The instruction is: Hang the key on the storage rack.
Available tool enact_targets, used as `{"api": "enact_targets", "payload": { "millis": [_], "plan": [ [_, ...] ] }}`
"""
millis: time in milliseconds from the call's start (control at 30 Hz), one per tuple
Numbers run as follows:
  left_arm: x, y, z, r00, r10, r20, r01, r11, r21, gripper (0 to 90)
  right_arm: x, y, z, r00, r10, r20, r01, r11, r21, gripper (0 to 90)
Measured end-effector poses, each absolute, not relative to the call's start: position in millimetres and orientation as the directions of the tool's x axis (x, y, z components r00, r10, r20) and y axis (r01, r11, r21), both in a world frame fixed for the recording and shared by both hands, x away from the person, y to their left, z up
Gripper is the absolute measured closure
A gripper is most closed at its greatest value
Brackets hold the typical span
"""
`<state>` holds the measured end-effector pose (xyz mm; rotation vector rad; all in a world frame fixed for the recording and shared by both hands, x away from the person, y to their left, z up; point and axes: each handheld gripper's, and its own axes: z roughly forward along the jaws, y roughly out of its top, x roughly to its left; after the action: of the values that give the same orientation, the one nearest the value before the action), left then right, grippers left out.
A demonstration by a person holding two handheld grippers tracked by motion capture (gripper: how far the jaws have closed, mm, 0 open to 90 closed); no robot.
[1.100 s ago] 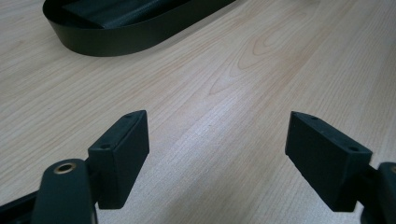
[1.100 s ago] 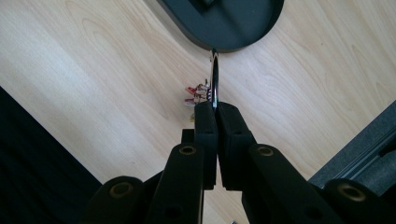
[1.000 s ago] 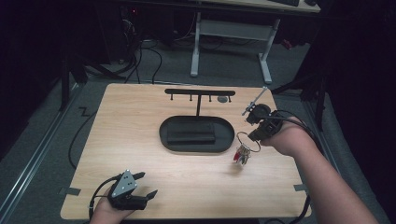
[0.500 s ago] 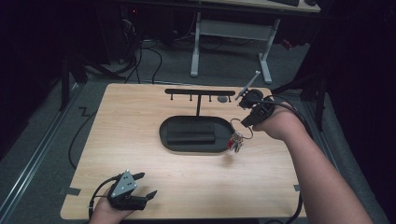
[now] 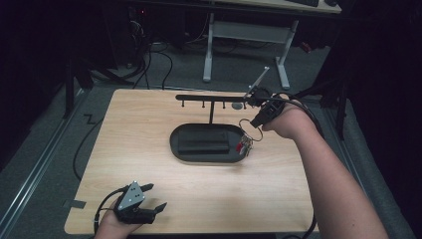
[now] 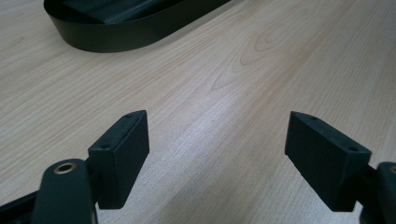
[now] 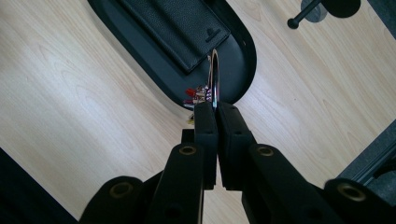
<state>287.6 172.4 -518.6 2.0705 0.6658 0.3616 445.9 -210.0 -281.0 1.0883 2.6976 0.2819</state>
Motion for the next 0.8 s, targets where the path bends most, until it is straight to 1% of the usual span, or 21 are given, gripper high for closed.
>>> {"api": "enact_targets", "payload": {
  "millis": [267, 333, 533, 633, 700, 800],
  "plan": [
    [287.5, 172.9, -518.6, 0.813, 0.583, 0.006, 0.317, -0.452, 0.834, 22.5, 467.4, -206.3, -284.6, -0.694, 0.708, -0.128, 0.664, 0.699, 0.264, 88.0],
    [287.6, 173.1, -518.9, 0.813, 0.582, 0.006, 0.318, -0.452, 0.834, 22.5, 473.2, -206.0, -286.6, -0.68, 0.725, -0.114, 0.683, 0.682, 0.262, 88.0],
    [287.6, 173.5, -519.4, 0.812, 0.584, -0.005, 0.322, -0.441, 0.838, 22.6, 489.9, -210.7, -290.8, -0.678, 0.727, -0.109, 0.684, 0.678, 0.269, 88.0],
    [287.3, 172.7, -519.4, 0.814, 0.581, -0.004, 0.321, -0.444, 0.837, 22.5, 495.6, -212.9, -291.8, -0.655, 0.749, -0.102, 0.706, 0.654, 0.272, 88.0],
    [287.3, 171.6, -520.2, 0.816, 0.579, -0.001, 0.319, -0.448, 0.835, 22.6, 501.0, -215.5, -293.2, -0.664, 0.74, -0.107, 0.696, 0.663, 0.276, 88.0],
    [287.4, 171.5, -520.3, 0.817, 0.577, 0.0, 0.319, -0.451, 0.833, 22.5, 506.3, -217.3, -295.0, -0.647, 0.756, -0.096, 0.713, 0.645, 0.277, 88.0]
  ]
}}
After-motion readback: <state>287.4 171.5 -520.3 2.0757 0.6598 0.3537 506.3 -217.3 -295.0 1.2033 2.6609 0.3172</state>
